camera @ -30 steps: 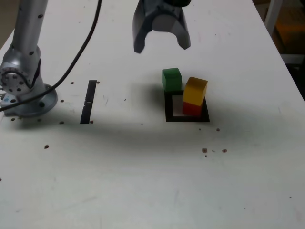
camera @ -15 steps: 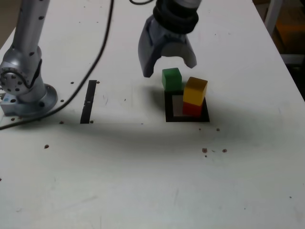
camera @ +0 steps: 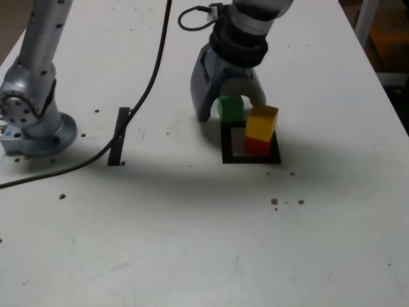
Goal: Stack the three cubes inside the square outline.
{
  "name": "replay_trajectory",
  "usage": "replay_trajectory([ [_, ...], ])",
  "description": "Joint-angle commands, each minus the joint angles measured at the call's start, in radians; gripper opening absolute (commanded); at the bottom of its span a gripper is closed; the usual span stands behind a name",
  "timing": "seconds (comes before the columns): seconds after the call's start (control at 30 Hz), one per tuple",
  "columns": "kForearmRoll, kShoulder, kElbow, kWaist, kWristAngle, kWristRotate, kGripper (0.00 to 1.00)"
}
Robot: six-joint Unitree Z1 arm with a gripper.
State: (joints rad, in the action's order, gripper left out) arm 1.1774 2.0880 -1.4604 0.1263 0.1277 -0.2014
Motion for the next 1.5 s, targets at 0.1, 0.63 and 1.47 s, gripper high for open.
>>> replay_trajectory([
  [0.1, 0.02, 0.029, -0.025, 0.008, -0.009, 0.012, 0.92],
  [0.63, 0.05, 0.047, -0.07, 0.038, -0.015, 0.102, 0.65],
  [1.47, 0.327, -0.143, -0.312, -0.031, -0.141, 0.124, 0.23],
])
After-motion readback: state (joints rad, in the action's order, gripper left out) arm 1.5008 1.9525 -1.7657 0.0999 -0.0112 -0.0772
